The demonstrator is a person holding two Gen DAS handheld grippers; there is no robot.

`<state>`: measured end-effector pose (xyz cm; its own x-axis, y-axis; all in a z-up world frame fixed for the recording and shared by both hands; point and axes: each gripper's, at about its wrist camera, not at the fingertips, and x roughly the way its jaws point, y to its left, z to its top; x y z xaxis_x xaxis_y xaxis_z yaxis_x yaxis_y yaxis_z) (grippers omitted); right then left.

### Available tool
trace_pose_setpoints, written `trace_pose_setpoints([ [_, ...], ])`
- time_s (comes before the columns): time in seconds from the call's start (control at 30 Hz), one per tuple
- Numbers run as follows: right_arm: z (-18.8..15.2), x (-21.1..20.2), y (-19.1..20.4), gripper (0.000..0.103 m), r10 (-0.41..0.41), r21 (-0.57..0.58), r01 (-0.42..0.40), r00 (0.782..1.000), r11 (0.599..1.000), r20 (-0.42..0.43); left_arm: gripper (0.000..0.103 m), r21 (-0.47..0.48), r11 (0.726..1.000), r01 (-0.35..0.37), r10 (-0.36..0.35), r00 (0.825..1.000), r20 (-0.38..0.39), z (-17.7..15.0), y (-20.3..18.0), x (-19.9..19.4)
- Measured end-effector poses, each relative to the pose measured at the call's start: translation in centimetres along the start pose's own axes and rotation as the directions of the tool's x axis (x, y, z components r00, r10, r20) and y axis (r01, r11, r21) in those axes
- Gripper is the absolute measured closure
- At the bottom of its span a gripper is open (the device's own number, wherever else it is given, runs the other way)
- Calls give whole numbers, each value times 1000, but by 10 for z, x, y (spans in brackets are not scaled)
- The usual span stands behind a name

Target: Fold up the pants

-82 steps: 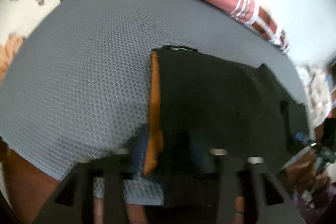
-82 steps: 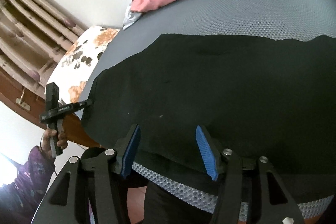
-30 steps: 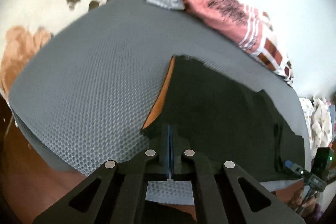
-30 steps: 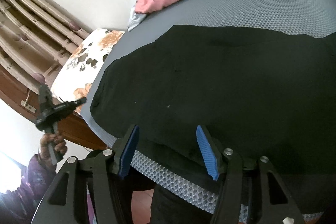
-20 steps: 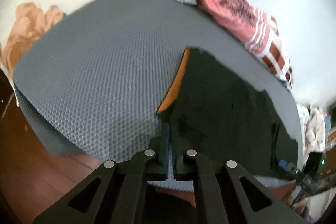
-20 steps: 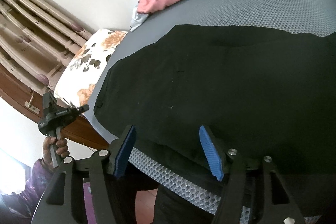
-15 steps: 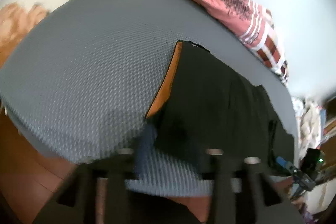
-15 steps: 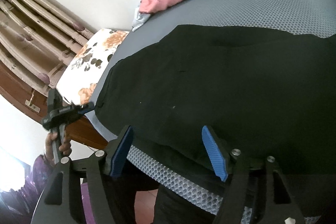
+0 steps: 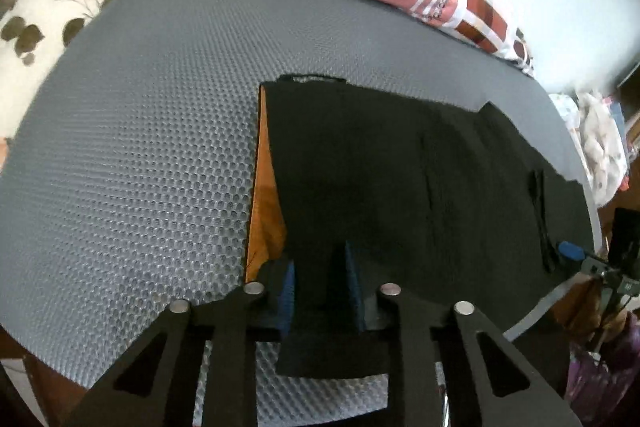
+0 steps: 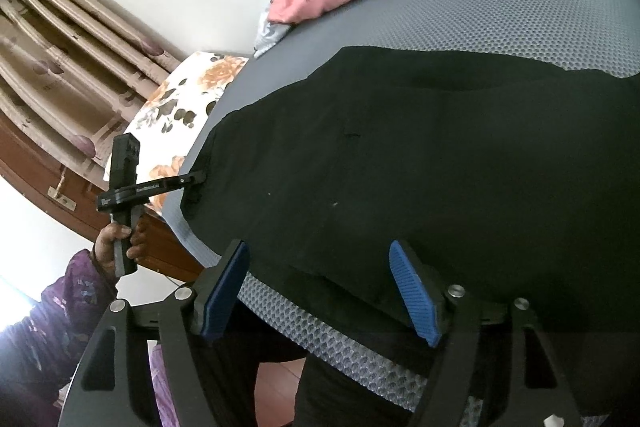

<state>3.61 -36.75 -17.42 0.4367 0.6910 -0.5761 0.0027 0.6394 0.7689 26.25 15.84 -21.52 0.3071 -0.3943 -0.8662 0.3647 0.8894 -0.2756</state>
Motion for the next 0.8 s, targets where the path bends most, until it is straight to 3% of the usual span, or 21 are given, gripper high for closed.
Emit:
trace_pose_setpoints([
  [0.1, 1, 0, -3, 33, 13, 13, -13, 1000, 1000, -4, 94, -61, 997, 56, -53, 997, 61, 1, -9, -23],
  [0.2, 5, -3, -6, 32, 32, 45, -32, 999, 998, -2, 95, -28, 993, 117, -113, 987, 115, 3, -47, -54],
  [0.27, 8, -8, -11, 31, 95, 95, -97, 995, 991, 28, 95, -1, 982, 189, -188, 972, 139, 7, -81, -74],
  [0.33, 13, -10, -21, 30, 264, 214, -273, 962, 938, 71, 95, 27, 970, 242, -243, 958, 151, 10, -112, -83],
  [0.4, 15, -7, -32, 29, 389, 336, -408, 913, 849, 125, 95, 85, 956, 279, -289, 947, 140, 10, -153, -83],
  [0.47, 17, -1, -38, 26, 462, 409, -485, 872, 773, 161, 99, 125, 937, 325, -339, 934, 111, 10, -189, -70],
  [0.57, 19, 7, -40, 26, 516, 461, -538, 836, 706, 186, 99, 191, 927, 321, -340, 937, 75, 1, -232, -43],
  [0.67, 19, 16, -44, 22, 579, 520, -595, 786, 613, 217, 98, 235, 914, 330, -352, 934, 58, -7, -251, -34],
  [0.7, 18, 21, -46, 21, 587, 540, -599, 779, 591, 222, 98, 240, 894, 377, -403, 913, 66, -8, -252, -37],
  [0.77, 21, 27, -46, 21, 591, 552, -596, 778, 584, 215, 94, 229, 860, 456, -482, 874, 69, -7, -254, -48],
  [0.8, 22, 30, -45, 21, 593, 552, -595, 777, 584, 211, 92, 231, 855, 465, -492, 867, 76, -4, -254, -54],
])
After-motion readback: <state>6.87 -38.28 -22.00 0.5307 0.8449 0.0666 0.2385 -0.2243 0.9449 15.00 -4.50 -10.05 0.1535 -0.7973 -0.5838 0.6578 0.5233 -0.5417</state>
